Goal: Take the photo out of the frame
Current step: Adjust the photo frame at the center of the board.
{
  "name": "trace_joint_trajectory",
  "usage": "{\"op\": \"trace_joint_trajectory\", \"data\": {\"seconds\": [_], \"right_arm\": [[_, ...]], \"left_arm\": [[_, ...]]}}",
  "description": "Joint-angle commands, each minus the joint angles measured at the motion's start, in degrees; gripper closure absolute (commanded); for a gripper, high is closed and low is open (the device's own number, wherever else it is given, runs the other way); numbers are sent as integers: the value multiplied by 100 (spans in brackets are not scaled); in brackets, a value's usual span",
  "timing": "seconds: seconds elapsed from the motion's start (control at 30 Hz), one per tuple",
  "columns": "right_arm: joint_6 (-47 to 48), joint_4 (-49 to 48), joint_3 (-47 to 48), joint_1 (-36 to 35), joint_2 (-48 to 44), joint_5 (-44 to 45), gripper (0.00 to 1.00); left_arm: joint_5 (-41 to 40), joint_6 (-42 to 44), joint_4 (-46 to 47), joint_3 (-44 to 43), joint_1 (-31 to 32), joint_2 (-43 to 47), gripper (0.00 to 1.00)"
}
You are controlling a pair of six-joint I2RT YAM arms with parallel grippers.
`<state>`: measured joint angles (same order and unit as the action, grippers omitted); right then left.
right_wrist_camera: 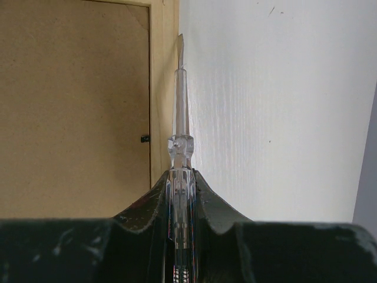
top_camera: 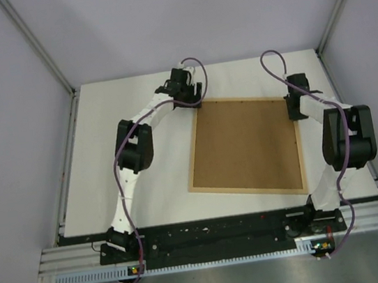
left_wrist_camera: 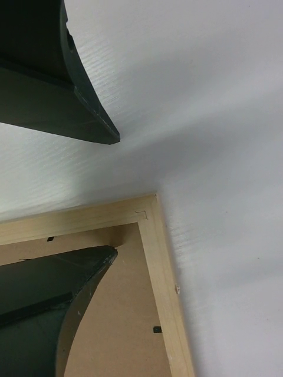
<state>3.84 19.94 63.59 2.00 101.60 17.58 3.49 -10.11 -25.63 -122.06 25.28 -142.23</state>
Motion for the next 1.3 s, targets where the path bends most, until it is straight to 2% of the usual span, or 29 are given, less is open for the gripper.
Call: {"op": "trace_joint_trajectory", "data": {"seconds": [0.0,0.37,0.53,0.63,0.77,1.03,1.17,1.27], "right_arm": [[-129,-131,329,20,315,-106,100],[-217,-17,1304,-86,1291,-537,100],[-190,106,2094,-165,1862,-519,100],[-164,185,2534,-454,2144,-545,100],[-24,282,3166,-639,2609,-668,100],[179,827,5047,-1184,3743,-1353,100],[311,958,5646,-1413,3788,-1732,100],[258,1073,5778,-1439,3403,-1908,100]], "left_arm": [[-129,184,49,393,21,345,24],[-252,378,119,1693,12,1153,27],[-191,404,-161,2002,12,1426,28],[-94,405,-442,2080,12,1514,29],[38,396,-417,2589,12,1830,30],[416,422,-514,3390,12,2542,32],[407,378,-338,3382,-67,2885,30],[363,291,-303,3145,-181,2973,27]]}}
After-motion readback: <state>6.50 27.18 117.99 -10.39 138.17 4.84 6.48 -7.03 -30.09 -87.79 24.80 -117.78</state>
